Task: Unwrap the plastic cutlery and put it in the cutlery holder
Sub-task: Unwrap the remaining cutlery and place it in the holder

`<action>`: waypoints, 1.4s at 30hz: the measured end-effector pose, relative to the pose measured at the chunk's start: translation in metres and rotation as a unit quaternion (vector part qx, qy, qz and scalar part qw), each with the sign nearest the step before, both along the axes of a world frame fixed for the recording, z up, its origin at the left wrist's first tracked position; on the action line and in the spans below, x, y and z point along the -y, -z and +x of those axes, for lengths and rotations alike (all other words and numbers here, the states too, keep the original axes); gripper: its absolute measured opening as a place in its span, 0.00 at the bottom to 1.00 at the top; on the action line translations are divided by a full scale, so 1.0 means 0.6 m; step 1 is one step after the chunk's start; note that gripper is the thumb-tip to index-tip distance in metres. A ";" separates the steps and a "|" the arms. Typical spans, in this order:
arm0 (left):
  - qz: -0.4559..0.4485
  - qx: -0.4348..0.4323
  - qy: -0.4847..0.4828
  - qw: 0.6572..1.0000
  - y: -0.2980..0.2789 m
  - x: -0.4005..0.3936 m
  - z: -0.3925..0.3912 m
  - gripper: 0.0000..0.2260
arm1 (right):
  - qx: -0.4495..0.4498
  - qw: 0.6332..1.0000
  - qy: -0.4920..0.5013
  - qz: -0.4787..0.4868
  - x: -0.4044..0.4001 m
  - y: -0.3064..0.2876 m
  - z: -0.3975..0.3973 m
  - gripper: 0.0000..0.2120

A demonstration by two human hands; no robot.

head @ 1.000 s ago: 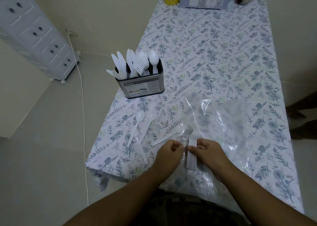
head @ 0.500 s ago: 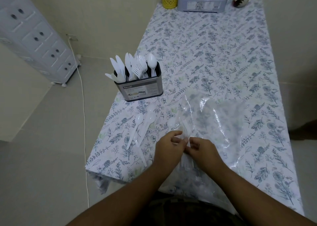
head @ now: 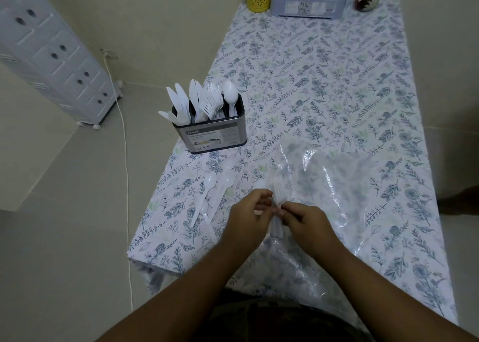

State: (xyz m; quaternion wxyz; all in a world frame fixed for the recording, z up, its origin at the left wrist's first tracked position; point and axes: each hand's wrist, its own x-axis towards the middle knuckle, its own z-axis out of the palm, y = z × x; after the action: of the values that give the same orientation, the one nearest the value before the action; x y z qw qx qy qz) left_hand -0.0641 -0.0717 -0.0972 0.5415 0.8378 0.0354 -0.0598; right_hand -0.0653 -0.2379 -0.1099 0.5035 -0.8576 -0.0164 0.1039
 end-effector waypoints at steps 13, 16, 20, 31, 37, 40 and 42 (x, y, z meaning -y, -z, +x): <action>0.050 0.135 -0.014 0.990 -0.090 -0.061 0.070 0.13 | 0.056 0.997 -0.006 0.046 -0.067 -0.110 0.102 0.13; 0.068 0.198 -0.023 0.977 -0.165 -0.101 0.155 0.14 | 0.094 0.993 -0.013 0.068 -0.109 -0.176 0.197 0.11; 0.071 0.217 -0.051 0.972 -0.224 -0.145 0.246 0.13 | 0.129 0.989 -0.016 0.077 -0.161 -0.235 0.297 0.11; 0.125 0.173 -0.039 0.976 -0.179 -0.198 0.320 0.13 | 0.104 0.992 0.002 0.065 -0.215 -0.179 0.370 0.12; 0.280 0.109 -0.004 0.954 -0.187 -0.199 0.322 0.19 | 0.105 0.988 -0.045 -0.101 -0.207 -0.166 0.361 0.06; 0.308 0.111 -0.016 0.945 -0.199 -0.191 0.316 0.12 | 0.120 0.982 -0.046 -0.137 -0.200 -0.174 0.356 0.06; 0.312 0.119 -0.021 0.942 -0.206 -0.186 0.305 0.15 | 0.125 0.983 -0.042 -0.129 -0.197 -0.184 0.347 0.05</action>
State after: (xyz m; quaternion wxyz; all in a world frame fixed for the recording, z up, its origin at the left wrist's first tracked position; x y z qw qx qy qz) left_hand 0.1186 0.0397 0.0262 0.2541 0.9650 0.0054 0.0654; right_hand 0.1428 -0.1199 0.0004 0.3776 -0.9202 -0.1018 0.0186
